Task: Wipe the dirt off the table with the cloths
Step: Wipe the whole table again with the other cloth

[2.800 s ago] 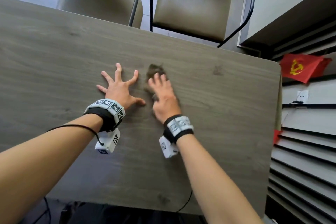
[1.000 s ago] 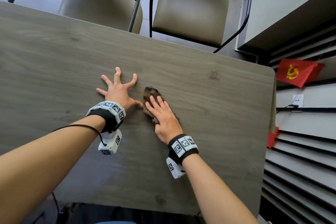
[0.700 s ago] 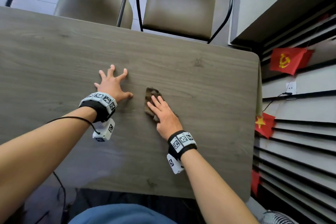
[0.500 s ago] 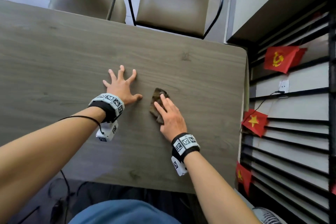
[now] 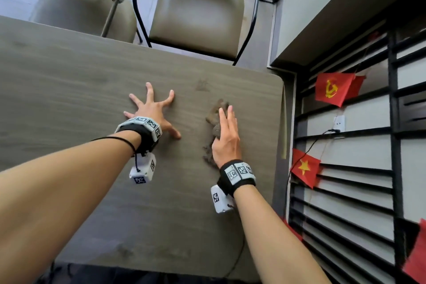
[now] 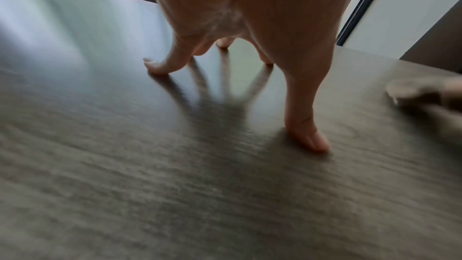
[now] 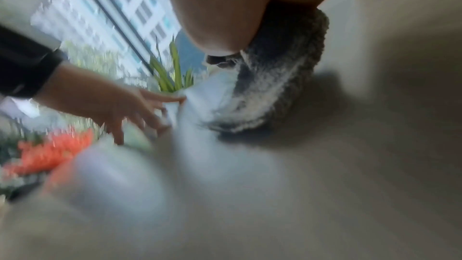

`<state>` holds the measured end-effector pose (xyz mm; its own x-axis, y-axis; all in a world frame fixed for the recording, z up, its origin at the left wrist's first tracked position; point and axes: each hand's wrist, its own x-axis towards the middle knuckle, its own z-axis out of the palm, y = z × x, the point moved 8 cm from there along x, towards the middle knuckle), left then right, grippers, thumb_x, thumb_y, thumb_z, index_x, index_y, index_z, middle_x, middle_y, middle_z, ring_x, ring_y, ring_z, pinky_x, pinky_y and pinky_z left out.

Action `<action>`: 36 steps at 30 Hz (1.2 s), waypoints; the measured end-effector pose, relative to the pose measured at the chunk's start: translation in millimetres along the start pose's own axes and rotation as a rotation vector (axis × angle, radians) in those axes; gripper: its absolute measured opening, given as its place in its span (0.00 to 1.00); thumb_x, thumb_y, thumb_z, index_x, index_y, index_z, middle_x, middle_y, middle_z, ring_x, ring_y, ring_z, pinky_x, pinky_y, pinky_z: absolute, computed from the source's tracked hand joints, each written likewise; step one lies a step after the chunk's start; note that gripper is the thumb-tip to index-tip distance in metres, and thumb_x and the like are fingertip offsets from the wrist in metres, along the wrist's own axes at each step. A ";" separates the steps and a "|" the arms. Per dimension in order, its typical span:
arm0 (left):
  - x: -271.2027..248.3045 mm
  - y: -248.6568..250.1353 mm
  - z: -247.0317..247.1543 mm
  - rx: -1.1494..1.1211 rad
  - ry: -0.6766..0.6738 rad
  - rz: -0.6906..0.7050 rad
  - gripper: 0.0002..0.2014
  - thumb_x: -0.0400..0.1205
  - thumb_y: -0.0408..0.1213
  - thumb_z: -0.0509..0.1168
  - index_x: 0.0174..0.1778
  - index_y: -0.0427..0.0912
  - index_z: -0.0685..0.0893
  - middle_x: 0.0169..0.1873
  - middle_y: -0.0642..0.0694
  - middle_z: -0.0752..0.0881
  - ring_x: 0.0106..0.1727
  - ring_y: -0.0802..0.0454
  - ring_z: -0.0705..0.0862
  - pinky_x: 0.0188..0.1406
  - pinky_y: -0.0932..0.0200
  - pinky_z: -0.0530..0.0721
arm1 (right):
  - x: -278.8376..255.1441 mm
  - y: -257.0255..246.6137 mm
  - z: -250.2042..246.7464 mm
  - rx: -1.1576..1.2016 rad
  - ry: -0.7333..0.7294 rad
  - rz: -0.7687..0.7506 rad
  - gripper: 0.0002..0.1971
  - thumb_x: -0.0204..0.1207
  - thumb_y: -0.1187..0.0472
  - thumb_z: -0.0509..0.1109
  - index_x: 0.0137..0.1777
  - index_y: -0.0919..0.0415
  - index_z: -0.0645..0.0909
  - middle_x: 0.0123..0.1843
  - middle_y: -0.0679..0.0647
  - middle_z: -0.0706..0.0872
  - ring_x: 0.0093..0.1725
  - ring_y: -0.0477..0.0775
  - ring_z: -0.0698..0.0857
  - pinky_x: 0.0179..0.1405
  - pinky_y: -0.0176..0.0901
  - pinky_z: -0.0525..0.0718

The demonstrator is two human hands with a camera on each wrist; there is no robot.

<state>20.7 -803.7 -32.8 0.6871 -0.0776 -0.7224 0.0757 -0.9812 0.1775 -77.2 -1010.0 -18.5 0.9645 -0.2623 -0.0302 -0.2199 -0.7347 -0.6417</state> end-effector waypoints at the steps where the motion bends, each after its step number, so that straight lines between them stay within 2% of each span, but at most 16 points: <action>1: 1.2 0.3 0.3 0.000 0.001 0.000 0.68 0.51 0.62 0.87 0.80 0.83 0.48 0.84 0.54 0.25 0.84 0.21 0.33 0.69 0.08 0.56 | 20.3 -12.0 3.6 0.005 0.014 -0.002 0.43 0.61 0.81 0.59 0.82 0.66 0.63 0.86 0.63 0.53 0.86 0.59 0.53 0.85 0.54 0.52; 4: 4.4 -2.2 1.1 0.012 0.009 -0.007 0.67 0.51 0.62 0.87 0.81 0.82 0.50 0.84 0.55 0.26 0.84 0.22 0.34 0.70 0.09 0.57 | 66.8 -51.7 39.7 -0.029 -0.094 -0.100 0.42 0.65 0.76 0.64 0.83 0.65 0.60 0.87 0.59 0.50 0.86 0.57 0.47 0.85 0.50 0.45; 6: 6.5 -3.5 0.8 0.012 0.022 -0.012 0.64 0.51 0.61 0.87 0.81 0.80 0.56 0.84 0.55 0.26 0.85 0.23 0.34 0.71 0.09 0.56 | 69.9 -68.6 71.8 -0.119 -0.204 -0.193 0.42 0.67 0.72 0.64 0.84 0.62 0.58 0.87 0.56 0.51 0.86 0.56 0.48 0.85 0.49 0.43; 8: 8.5 -3.7 0.9 0.009 0.029 -0.019 0.62 0.52 0.60 0.88 0.81 0.77 0.61 0.84 0.56 0.27 0.85 0.24 0.34 0.71 0.10 0.55 | 65.5 -66.7 85.5 -0.165 -0.241 -0.215 0.42 0.68 0.67 0.65 0.85 0.60 0.57 0.87 0.54 0.52 0.86 0.54 0.49 0.85 0.49 0.44; 11: 8.0 -4.0 1.6 0.016 0.025 -0.033 0.64 0.52 0.60 0.88 0.81 0.80 0.56 0.84 0.56 0.25 0.85 0.25 0.34 0.72 0.10 0.55 | 67.9 -54.8 80.0 -0.197 -0.259 -0.300 0.42 0.69 0.62 0.66 0.85 0.56 0.57 0.87 0.51 0.54 0.86 0.50 0.50 0.85 0.50 0.48; 14: 8.0 -3.6 1.7 0.023 0.028 -0.037 0.68 0.50 0.62 0.87 0.80 0.84 0.49 0.84 0.56 0.24 0.85 0.25 0.33 0.71 0.10 0.56 | 74.1 -37.4 66.7 -0.211 -0.289 -0.350 0.42 0.69 0.63 0.65 0.85 0.53 0.57 0.87 0.49 0.54 0.86 0.48 0.50 0.85 0.51 0.49; 19: 6.4 -4.4 0.6 0.013 0.022 -0.041 0.68 0.50 0.62 0.87 0.80 0.85 0.48 0.83 0.56 0.24 0.85 0.25 0.32 0.72 0.10 0.54 | 89.5 18.6 19.8 -0.189 -0.146 -0.198 0.41 0.69 0.68 0.67 0.84 0.54 0.60 0.87 0.50 0.56 0.86 0.51 0.51 0.85 0.50 0.45; 22: 6.1 -3.8 1.0 0.009 0.019 -0.034 0.68 0.50 0.62 0.87 0.80 0.85 0.48 0.84 0.56 0.24 0.85 0.25 0.32 0.72 0.10 0.54 | 99.8 70.0 -20.1 -0.162 -0.035 -0.040 0.42 0.66 0.78 0.63 0.83 0.58 0.63 0.86 0.53 0.58 0.85 0.54 0.53 0.85 0.48 0.45; 25: 6.2 -2.9 0.9 0.016 0.026 -0.030 0.68 0.49 0.62 0.87 0.79 0.85 0.48 0.84 0.55 0.24 0.84 0.24 0.33 0.71 0.09 0.55 | 107.0 120.5 -63.7 -0.143 0.062 0.124 0.42 0.64 0.84 0.55 0.81 0.60 0.68 0.84 0.55 0.64 0.85 0.54 0.58 0.84 0.45 0.52; 27: 7.4 -2.0 0.9 0.020 0.023 -0.023 0.68 0.50 0.62 0.87 0.79 0.84 0.48 0.84 0.55 0.24 0.84 0.23 0.32 0.71 0.09 0.55 | 111.2 131.2 -85.3 -0.113 0.097 0.182 0.39 0.64 0.85 0.51 0.77 0.62 0.74 0.81 0.56 0.70 0.83 0.54 0.63 0.83 0.43 0.58; 30: 7.9 -0.8 2.4 0.024 0.009 -0.019 0.69 0.49 0.63 0.87 0.79 0.85 0.47 0.84 0.54 0.24 0.84 0.22 0.32 0.70 0.08 0.55 | 113.3 106.9 -89.6 -0.098 0.198 0.224 0.36 0.67 0.84 0.53 0.75 0.65 0.76 0.78 0.60 0.74 0.81 0.57 0.68 0.78 0.36 0.60; 32: 8.5 -0.8 3.1 0.026 0.009 -0.014 0.69 0.49 0.63 0.87 0.79 0.85 0.47 0.83 0.54 0.24 0.83 0.22 0.32 0.69 0.08 0.55 | 116.4 64.2 -62.4 -0.073 0.203 0.194 0.38 0.65 0.85 0.53 0.77 0.65 0.73 0.81 0.60 0.70 0.82 0.57 0.65 0.80 0.38 0.58; 34: 8.8 -1.4 3.0 0.026 0.001 -0.021 0.69 0.49 0.62 0.87 0.79 0.85 0.47 0.83 0.54 0.23 0.83 0.22 0.31 0.69 0.07 0.55 | 119.7 3.6 -9.1 -0.066 0.046 0.037 0.41 0.64 0.85 0.56 0.80 0.63 0.68 0.83 0.60 0.64 0.84 0.58 0.59 0.84 0.44 0.53; 36: 9.3 -1.5 1.9 0.024 -0.004 -0.024 0.66 0.51 0.61 0.87 0.80 0.83 0.52 0.83 0.55 0.23 0.84 0.23 0.31 0.70 0.08 0.54 | 112.0 -53.4 51.8 -0.128 -0.209 -0.119 0.41 0.68 0.79 0.60 0.83 0.61 0.61 0.86 0.58 0.56 0.86 0.58 0.52 0.85 0.48 0.46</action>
<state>25.6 -803.3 -41.0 0.6826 -0.0550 -0.7287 0.0743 -0.9868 0.1441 50.1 -967.7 -27.3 0.9910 -0.0441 -0.1267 -0.1070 -0.8295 -0.5482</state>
